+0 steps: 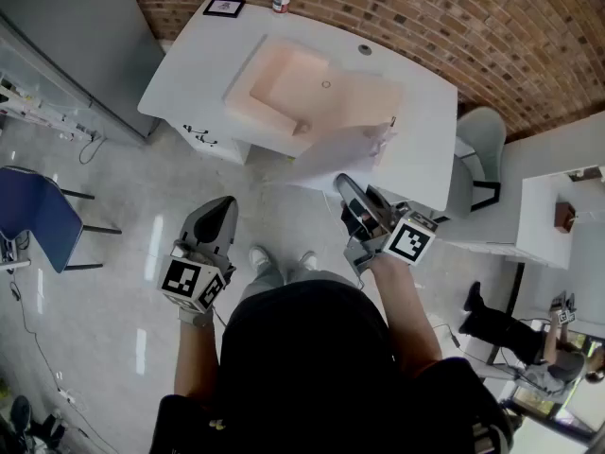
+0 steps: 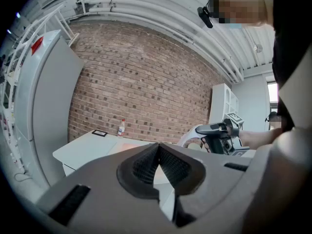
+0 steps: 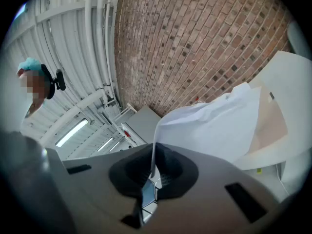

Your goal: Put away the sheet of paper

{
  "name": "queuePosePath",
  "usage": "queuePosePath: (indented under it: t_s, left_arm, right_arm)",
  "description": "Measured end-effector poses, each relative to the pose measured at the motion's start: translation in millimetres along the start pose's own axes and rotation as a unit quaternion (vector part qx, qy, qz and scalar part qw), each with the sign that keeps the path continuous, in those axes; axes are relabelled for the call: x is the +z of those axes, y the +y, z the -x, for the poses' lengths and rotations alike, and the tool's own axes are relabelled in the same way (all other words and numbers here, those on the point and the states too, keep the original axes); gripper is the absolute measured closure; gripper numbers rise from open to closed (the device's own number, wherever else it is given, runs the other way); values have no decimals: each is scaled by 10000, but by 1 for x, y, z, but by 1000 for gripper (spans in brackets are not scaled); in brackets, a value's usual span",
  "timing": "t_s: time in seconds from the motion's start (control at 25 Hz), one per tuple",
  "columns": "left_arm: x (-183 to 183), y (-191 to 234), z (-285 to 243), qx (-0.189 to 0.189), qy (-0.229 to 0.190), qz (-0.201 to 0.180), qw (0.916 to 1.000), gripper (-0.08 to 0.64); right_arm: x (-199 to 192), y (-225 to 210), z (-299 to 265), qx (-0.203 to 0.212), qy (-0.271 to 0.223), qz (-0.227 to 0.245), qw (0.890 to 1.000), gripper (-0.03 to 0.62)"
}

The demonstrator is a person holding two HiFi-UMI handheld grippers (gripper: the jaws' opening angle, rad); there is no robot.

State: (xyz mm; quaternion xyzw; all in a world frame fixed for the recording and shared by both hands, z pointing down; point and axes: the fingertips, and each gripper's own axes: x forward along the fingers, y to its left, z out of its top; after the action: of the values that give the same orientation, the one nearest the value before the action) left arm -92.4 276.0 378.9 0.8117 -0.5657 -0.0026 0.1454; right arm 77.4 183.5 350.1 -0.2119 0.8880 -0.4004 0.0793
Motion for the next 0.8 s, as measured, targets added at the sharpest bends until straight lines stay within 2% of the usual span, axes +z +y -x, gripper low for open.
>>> queuePosePath:
  t_s: [0.44,0.64,0.8]
  left_arm:
    - [9,37,7,-250,-9,-72,9997,555]
    - [9,53,-1,-259,70,-88,9996,555]
    - [7,63,-21,-179,127,-29,9998,555]
  right_arm:
    - [1,-1,-35,-202,-115,135,9996,583]
    - [18,-3,-59,-204,-167,325,9991,583]
    - [46,-18,-72,-229,-301,387,9985,582]
